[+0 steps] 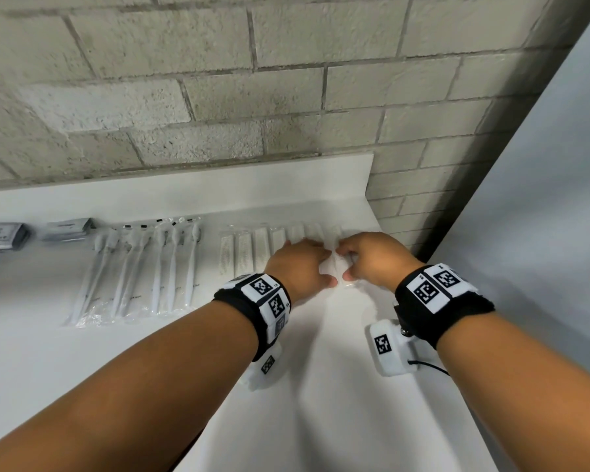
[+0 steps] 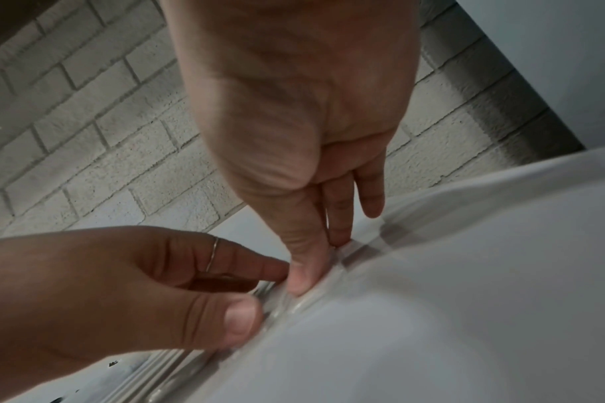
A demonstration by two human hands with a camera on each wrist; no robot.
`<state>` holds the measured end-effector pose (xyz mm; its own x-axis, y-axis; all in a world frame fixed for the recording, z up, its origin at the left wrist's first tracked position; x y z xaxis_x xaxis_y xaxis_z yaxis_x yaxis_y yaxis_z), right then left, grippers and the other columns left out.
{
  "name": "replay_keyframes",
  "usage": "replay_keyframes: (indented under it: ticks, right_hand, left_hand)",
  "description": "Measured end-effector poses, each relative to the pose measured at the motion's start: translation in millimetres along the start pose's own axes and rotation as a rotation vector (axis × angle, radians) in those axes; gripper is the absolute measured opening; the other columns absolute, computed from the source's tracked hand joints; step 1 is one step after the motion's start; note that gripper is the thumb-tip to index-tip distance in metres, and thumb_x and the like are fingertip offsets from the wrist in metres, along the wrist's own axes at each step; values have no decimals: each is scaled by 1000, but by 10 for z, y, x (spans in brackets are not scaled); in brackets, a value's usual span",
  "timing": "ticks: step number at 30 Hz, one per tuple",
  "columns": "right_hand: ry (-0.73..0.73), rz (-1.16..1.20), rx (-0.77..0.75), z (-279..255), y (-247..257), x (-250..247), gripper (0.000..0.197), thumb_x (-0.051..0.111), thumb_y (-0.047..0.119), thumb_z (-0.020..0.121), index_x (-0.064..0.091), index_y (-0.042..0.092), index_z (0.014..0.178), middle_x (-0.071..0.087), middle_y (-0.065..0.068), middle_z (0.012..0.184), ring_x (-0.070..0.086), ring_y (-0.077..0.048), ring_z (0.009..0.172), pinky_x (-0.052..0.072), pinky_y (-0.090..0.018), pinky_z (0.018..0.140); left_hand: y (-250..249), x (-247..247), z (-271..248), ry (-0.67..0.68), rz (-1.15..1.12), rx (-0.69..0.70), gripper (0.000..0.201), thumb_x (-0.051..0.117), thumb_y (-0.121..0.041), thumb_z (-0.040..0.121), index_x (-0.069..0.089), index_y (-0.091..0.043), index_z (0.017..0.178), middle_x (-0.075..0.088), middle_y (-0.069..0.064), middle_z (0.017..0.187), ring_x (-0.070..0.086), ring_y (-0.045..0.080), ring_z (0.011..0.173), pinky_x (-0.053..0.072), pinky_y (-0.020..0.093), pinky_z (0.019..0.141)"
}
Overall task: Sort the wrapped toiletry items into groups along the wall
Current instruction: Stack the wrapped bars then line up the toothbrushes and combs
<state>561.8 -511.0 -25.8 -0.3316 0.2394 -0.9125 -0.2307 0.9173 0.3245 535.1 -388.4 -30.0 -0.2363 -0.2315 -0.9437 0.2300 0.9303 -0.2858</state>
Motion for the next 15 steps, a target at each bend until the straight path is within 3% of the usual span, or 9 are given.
replay_keyframes:
  ticks: [7, 11, 15]
  right_hand:
    - [32, 25, 8, 23, -25, 26, 58, 78, 20, 74, 61, 21, 129, 49, 6, 145, 50, -17, 128, 39, -32, 107]
    - [-44, 126, 3, 37, 7, -62, 55, 70, 17, 82, 55, 20, 134, 50, 10, 144, 53, -16, 126, 41, -33, 106]
    - [18, -89, -84, 68, 283, 44, 49, 70, 34, 82, 59, 27, 130, 44, 15, 147, 47, -14, 131, 37, -30, 107]
  left_hand:
    - [45, 9, 3, 32, -43, -13, 61, 56, -49, 87, 43, -27, 142, 32, -5, 155, 26, 12, 143, 17, 36, 119]
    - [215, -179, -32, 49, 45, -41, 58, 52, -36, 92, 37, -24, 146, 26, -2, 157, 20, 20, 146, 8, 42, 119]
    - [283, -190, -101, 138, 207, -46, 51, 57, -42, 89, 49, -24, 137, 44, -1, 146, 32, 23, 137, 13, 43, 117]
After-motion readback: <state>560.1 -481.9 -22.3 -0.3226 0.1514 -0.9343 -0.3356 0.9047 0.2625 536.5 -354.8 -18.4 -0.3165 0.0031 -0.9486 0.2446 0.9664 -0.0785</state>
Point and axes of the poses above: each hand's wrist, its own z-axis towards the middle knuckle, its own x-axis out of the palm, y = z × x, the point moved 7 cm from there along z, towards the middle knuckle
